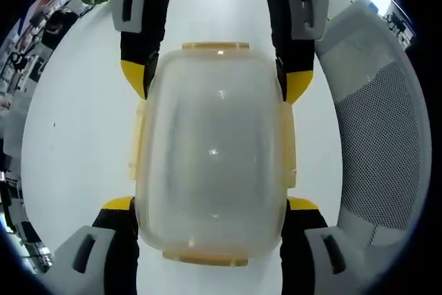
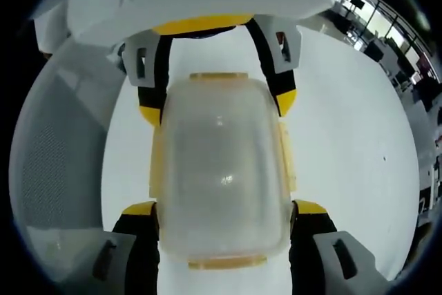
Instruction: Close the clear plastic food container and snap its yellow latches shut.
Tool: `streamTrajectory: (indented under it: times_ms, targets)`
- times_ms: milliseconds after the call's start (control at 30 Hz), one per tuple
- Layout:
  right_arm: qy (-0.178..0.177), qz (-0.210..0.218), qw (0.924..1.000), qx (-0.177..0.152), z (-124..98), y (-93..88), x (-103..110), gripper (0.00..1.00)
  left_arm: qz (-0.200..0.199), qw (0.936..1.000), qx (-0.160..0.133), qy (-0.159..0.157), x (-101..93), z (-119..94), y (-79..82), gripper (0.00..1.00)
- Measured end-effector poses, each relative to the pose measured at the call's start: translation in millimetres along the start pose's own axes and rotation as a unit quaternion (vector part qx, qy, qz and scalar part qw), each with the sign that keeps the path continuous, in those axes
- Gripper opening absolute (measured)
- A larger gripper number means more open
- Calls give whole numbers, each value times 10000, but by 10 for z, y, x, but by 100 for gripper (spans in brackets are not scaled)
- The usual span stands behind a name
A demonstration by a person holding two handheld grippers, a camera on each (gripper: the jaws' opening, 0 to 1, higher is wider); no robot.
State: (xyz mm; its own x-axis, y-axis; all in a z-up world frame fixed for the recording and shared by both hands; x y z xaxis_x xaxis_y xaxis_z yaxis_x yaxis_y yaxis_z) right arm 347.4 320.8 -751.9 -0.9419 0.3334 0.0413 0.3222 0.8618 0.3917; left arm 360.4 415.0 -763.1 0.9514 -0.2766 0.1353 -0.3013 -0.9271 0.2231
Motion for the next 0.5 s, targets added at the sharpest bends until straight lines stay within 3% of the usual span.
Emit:
streamTrajectory:
  times_ms: [500]
  targets:
    - [-5, -43, 9999, 100, 103, 194, 37, 78, -78, 10000, -21, 5, -30, -43, -201, 86]
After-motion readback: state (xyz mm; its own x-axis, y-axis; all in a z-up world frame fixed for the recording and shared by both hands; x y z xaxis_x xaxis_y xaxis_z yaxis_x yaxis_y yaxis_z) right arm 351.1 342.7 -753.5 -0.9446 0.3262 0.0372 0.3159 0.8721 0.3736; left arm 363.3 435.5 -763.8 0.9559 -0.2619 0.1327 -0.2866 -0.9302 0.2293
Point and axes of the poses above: the point that each gripper's makers call its tool centre point, and the gripper's own axes: z roughly forward along the fingers, x roughly to its left, y roughly out of its top, the point moved 5 cm from there along -z, roughly backward along the fingers, and after that the axes turned 12 degrees about z, right-handed, at the moved point
